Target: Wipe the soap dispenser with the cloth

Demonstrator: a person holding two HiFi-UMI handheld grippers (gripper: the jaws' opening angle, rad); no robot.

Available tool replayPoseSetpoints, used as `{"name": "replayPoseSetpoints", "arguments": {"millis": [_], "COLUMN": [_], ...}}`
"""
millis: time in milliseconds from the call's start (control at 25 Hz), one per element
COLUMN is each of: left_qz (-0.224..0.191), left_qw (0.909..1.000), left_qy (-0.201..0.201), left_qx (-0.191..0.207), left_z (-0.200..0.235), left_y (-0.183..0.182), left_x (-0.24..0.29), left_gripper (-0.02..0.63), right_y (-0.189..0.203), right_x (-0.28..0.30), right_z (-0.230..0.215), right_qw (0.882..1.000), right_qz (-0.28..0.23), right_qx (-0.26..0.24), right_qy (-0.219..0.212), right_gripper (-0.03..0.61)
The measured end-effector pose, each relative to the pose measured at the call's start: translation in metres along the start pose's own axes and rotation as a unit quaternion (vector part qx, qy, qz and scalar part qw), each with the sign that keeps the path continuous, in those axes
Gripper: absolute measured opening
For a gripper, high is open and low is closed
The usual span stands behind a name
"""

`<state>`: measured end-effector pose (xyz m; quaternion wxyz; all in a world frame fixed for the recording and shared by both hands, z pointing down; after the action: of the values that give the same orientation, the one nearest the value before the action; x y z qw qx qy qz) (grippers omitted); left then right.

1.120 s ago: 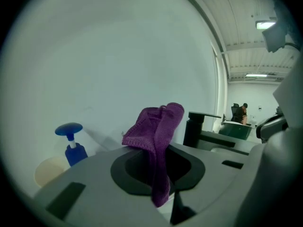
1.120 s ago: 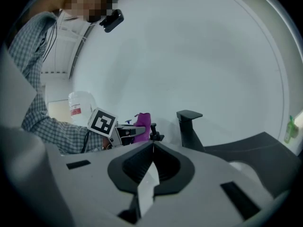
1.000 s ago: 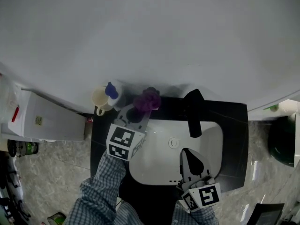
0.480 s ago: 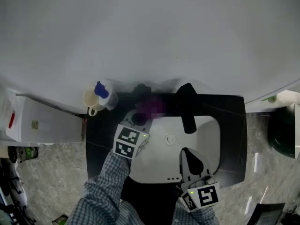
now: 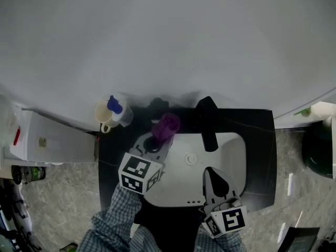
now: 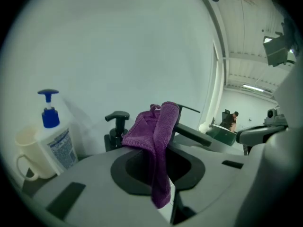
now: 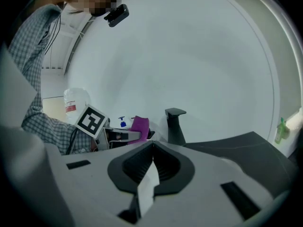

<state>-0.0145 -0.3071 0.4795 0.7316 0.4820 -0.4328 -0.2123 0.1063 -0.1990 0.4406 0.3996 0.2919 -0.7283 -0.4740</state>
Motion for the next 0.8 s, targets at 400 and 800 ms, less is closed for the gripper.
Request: {"name": "replayPoseSetpoints", "arguments": {"millis": [400,800], "left_qz": [-0.082,-0.107], "left_qw": [0.9924,0.9916], "left_qy": [-0.080,-0.068], "left_qx": [0.045,-0.022], "left_z": [0.050,0.043], "left_y": [-0.082,-0.080], "left_x": [-0.011,0.026], "left_gripper": [0.057,0.057], "right_y": [-0.004,-0.002], "right_x": [-0.001,-0.004], "right_z": [-0.004,-0.008], "right_qw": [1.000,1.000], "right_qz": [-0.008,-0.009], "right_qx": [0.010,0.010], "right_qy": [-0.002,0.000], "right_gripper": [0.018,0.018]}}
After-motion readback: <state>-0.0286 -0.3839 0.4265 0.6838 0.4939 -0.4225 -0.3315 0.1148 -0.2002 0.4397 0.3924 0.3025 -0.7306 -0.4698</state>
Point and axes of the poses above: the fingertips, and each gripper's own axes: x forward along the fingers, z to its left, y out of its underside, the point moved 1 cm from there along -x, backward along the fingers, and after that the axes turned 5 degrees about -y, right-handed, at the moved point
